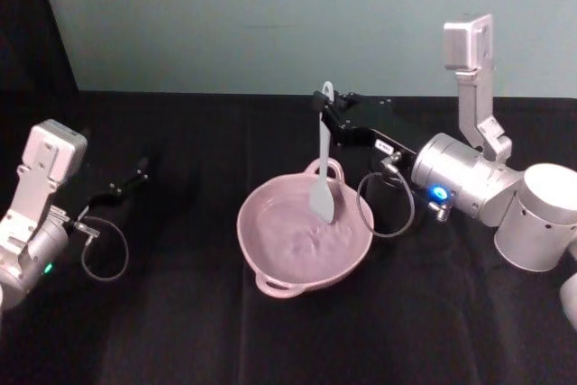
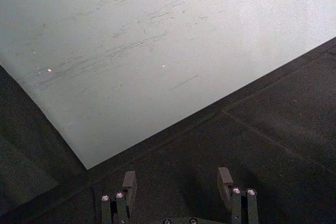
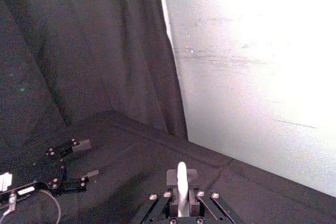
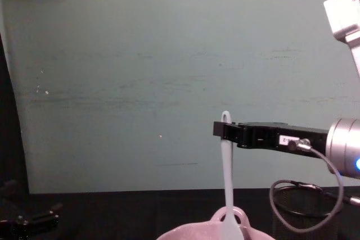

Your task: Use the one hand to pick up the spoon and stir the clear water in the bowl.

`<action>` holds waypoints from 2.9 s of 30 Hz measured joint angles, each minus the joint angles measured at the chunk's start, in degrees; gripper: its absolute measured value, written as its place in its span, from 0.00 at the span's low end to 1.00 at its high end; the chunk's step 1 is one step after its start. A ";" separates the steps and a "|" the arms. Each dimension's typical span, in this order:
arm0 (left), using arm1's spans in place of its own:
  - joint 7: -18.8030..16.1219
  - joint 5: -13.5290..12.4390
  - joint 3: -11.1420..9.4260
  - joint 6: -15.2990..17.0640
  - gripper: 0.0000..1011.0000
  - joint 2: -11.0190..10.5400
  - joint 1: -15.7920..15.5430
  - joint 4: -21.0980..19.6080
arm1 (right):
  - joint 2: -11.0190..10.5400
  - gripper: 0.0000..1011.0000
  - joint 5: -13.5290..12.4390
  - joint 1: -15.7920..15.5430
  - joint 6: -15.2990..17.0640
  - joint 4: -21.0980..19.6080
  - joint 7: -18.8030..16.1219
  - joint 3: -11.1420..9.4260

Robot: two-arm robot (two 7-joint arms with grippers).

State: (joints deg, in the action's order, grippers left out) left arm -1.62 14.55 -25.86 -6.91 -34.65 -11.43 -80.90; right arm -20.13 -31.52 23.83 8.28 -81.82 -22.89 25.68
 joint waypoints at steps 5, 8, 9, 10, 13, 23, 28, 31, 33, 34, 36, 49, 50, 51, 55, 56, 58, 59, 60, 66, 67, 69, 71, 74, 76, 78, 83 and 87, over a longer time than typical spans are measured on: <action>0.00 0.00 0.00 0.00 1.00 0.00 0.00 0.00 | -1.43 0.11 0.75 -1.14 0.80 -2.56 0.61 -0.15; 0.00 0.00 0.00 0.00 1.00 0.00 0.00 0.00 | -2.53 0.11 1.85 -1.95 1.71 -4.63 0.81 0.35; 0.00 0.00 0.00 0.00 1.00 0.00 0.00 0.00 | -2.78 0.11 2.12 -2.14 1.94 -5.13 0.82 0.51; 0.00 0.00 0.00 0.00 1.00 0.00 0.00 0.00 | -3.00 0.11 2.40 -2.31 2.20 -5.61 0.84 0.67; 0.00 0.00 0.00 0.00 1.00 0.00 0.00 0.00 | -3.75 0.11 3.56 -3.14 3.30 -7.98 0.73 1.76; 0.00 0.00 0.00 0.00 1.00 0.00 0.00 0.00 | -2.23 0.11 4.90 -2.95 4.47 -10.55 -1.94 5.82; 0.00 0.00 0.00 0.00 1.00 0.00 0.00 0.00 | -0.77 0.11 4.78 -1.88 4.21 -9.31 -2.85 6.84; 0.00 0.00 0.00 0.00 1.00 0.00 0.00 0.00 | 0.24 0.11 4.37 -0.95 3.74 -7.63 -3.31 7.16; 0.00 0.00 0.00 0.00 1.00 0.00 0.00 0.00 | 0.92 0.11 4.06 -0.22 3.23 -6.07 -3.62 7.20; 0.00 0.00 0.00 0.00 1.00 0.00 0.00 0.00 | 1.11 0.11 3.97 0.04 3.04 -5.42 -3.68 7.19; 0.00 0.00 0.00 0.00 1.00 0.00 0.00 0.00 | 1.73 0.11 3.39 0.76 2.37 -3.50 -3.89 6.86; 0.00 0.00 0.00 0.00 1.00 0.00 0.00 0.00 | 1.65 0.11 1.19 2.36 0.00 2.71 -2.27 2.39; 0.00 0.00 0.00 0.00 1.00 0.00 0.00 0.00 | 1.46 0.11 1.09 2.23 -0.04 2.70 -1.96 2.00; 0.00 0.00 0.00 0.00 1.00 0.00 0.00 0.00 | 1.24 0.11 0.99 2.07 -0.06 2.63 -1.72 1.64; 0.00 0.00 0.00 0.00 1.00 0.00 0.00 0.00 | 0.02 0.11 0.78 1.16 -0.05 1.38 -0.76 0.20; 0.00 0.00 0.00 0.00 1.00 0.00 0.00 0.00 | -0.12 0.11 0.79 1.06 -0.01 1.21 -0.66 0.09; 0.00 0.00 0.00 0.00 1.00 0.00 0.00 0.00 | -0.55 0.11 0.84 0.77 0.16 0.56 -0.51 -0.11; 0.00 0.00 0.00 0.00 1.00 0.00 0.00 0.00 | -0.97 0.11 0.97 0.49 0.40 -0.11 -0.33 -0.21; 0.00 0.00 0.00 0.00 1.00 0.00 0.00 0.00 | -1.14 0.11 1.08 0.38 0.54 -0.39 -0.26 -0.23; 0.00 0.00 0.00 0.00 1.00 0.00 0.00 0.00 | -2.93 0.11 2.71 -0.75 2.41 -3.95 0.07 0.55; 0.00 0.00 0.00 0.00 1.00 0.00 0.00 0.00 | -3.17 0.11 2.99 -0.91 2.70 -4.52 0.08 0.80; 0.00 0.00 0.00 0.00 1.00 0.00 0.00 0.00 | -3.65 0.11 3.81 -1.30 3.46 -5.89 0.08 1.49; 0.00 0.00 0.00 0.00 1.00 0.00 0.00 0.00 | -4.01 0.11 4.65 -1.78 4.32 -7.51 -0.02 2.48; 0.00 0.00 0.00 0.00 1.00 0.00 0.00 0.00 | -4.13 0.11 5.49 -2.07 5.16 -8.99 -0.30 3.65; 0.00 0.00 0.00 0.00 1.00 0.00 0.00 0.00 | -4.03 0.11 6.15 -2.25 5.76 -10.07 -0.83 4.81; 0.00 0.00 0.00 0.00 1.00 0.00 0.00 0.00 | -3.60 0.11 6.56 -2.36 6.06 -10.95 -1.35 5.83; 0.00 0.00 0.00 0.00 1.00 0.00 0.00 0.00 | -2.39 0.11 6.88 -2.27 6.10 -11.60 -2.28 7.34; 0.00 0.00 0.00 0.00 1.00 0.00 0.00 0.00 | -1.02 0.11 6.74 -1.66 5.65 -10.82 -3.12 8.15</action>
State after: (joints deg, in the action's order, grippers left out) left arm -1.62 14.55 -25.86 -6.91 -34.65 -11.43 -80.90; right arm -21.15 -24.78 22.17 13.93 -92.64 -26.01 33.83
